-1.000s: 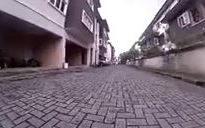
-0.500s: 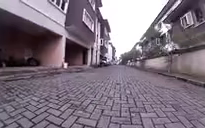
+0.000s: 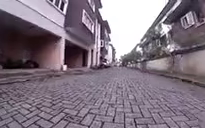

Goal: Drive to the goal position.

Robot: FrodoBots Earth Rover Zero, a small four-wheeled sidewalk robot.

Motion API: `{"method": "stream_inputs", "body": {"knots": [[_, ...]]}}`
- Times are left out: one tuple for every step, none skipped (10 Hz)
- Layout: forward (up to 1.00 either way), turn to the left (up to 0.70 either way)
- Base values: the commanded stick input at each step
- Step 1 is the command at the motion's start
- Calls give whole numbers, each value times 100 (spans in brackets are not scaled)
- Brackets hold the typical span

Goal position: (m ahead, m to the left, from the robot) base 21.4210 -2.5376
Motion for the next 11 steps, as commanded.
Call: {"method": "stream_inputs", "body": {"knots": [[50,0],[50,0],[50,0],[50,0],[50,0],[50,0],[50,0],[50,0],[50,0],[50,0],[50,0]]}}
